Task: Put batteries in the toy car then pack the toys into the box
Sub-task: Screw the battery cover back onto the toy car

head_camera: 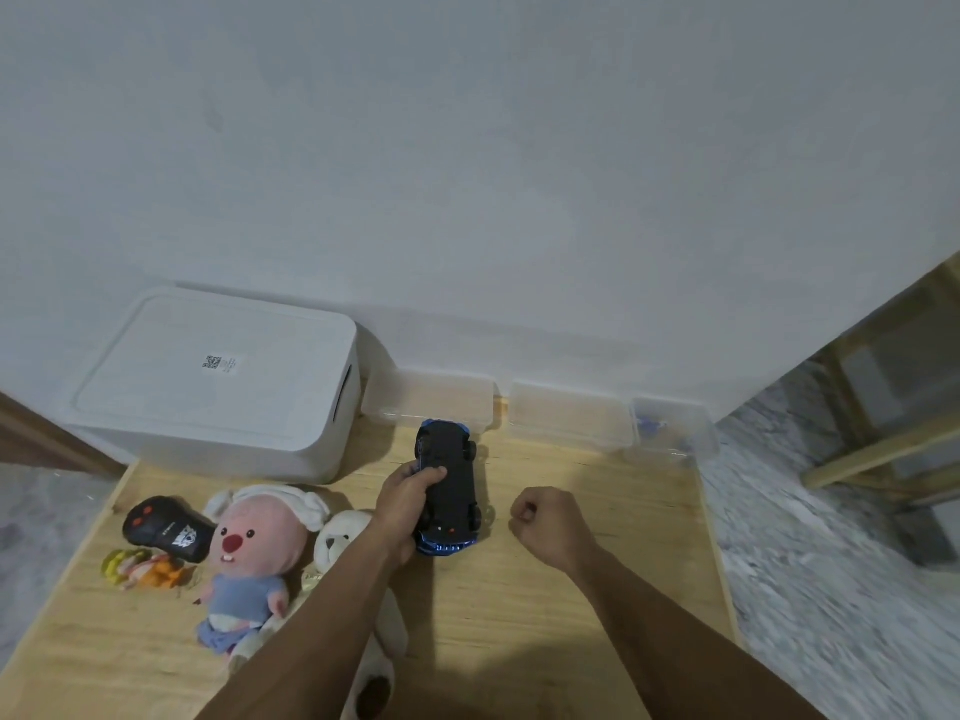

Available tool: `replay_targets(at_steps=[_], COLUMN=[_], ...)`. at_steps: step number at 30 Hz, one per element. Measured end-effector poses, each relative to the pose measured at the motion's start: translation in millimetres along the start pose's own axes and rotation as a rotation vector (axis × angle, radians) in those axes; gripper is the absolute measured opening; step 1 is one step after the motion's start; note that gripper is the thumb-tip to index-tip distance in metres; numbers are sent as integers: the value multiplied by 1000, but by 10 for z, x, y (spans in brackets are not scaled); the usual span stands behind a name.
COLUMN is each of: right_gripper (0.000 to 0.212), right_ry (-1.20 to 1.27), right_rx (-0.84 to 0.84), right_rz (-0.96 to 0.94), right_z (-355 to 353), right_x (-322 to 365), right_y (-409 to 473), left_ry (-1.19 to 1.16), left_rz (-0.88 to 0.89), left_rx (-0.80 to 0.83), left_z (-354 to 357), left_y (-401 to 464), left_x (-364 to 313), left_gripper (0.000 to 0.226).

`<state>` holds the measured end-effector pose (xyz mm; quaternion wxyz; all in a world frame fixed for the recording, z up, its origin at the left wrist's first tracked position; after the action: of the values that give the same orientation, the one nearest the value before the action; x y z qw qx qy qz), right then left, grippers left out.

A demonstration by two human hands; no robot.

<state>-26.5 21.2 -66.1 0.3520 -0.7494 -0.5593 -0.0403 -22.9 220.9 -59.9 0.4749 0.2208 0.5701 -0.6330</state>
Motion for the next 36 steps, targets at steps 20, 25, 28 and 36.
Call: replay_targets(at_steps=[20,25,28,36], right_gripper=[8,6,6,8], right_ry=[101,293,303,319], right_rx=[-302,-318,-273,-270], right_rz=[-48,-128,-146,-165], right_z=[-4,-216,-251,-300], right_x=[265,617,730,806], right_y=[-82,-65,-60,-82], left_ry=[-7,22,35,-22], left_rz=[24,50,70,121], left_rx=[44,83,120,190], left_z=[1,58,94,121], left_y=[-36,-61,-97,-127], left_x=[-62,-96,-137,-240], left_gripper=[21,22,20,14])
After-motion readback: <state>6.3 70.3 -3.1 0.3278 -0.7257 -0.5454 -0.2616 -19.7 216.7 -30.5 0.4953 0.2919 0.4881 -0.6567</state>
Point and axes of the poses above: each hand's wrist, its own y-axis towards the middle knuckle, its own z-axis out of the palm, x = y × z, the point moved 2 cm from there along y, towards the middle knuckle, and after that the axes turned 14 degrees about z, right-handed, at the moved point
